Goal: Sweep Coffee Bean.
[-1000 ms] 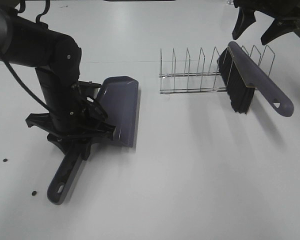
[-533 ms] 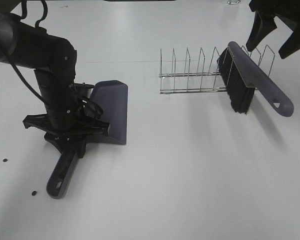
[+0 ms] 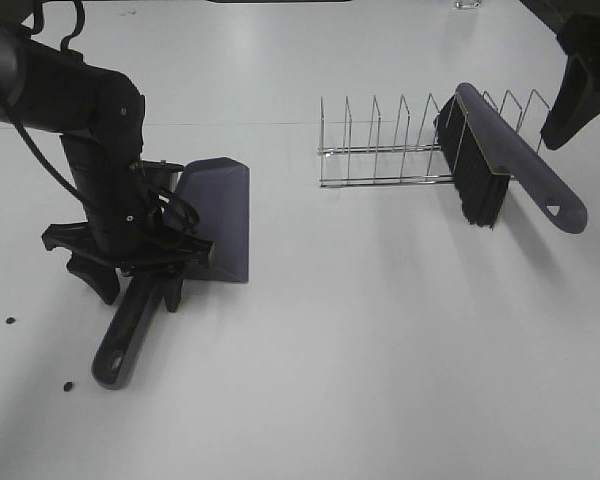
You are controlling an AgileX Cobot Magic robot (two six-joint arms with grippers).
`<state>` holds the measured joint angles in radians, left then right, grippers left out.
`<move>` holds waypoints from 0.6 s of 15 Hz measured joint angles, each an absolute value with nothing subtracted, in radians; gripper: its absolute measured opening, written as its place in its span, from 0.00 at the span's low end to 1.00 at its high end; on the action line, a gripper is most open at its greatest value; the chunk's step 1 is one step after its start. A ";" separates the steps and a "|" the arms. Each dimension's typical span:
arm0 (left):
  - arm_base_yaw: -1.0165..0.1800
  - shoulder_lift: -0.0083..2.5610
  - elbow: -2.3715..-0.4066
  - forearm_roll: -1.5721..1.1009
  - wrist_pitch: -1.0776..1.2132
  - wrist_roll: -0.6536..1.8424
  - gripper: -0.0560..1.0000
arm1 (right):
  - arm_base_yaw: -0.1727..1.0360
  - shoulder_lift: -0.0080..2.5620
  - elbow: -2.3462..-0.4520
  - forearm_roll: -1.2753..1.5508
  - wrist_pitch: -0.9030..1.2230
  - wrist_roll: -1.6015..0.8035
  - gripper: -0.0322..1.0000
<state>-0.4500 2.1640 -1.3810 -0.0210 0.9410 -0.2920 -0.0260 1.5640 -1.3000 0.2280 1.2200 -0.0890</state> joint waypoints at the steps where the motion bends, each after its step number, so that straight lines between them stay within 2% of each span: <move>1: -0.450 2.144 -1.381 -0.019 0.958 -0.288 0.66 | -0.026 1.521 -1.290 0.228 1.220 -0.089 0.67; 5: -0.424 1.995 -1.391 -0.026 0.999 -0.241 0.66 | -0.026 1.315 -1.206 0.223 1.221 -0.079 0.67; 9: -0.219 1.858 -1.398 -0.018 1.049 -0.115 0.66 | -0.026 1.107 -1.096 0.220 1.223 -0.070 0.67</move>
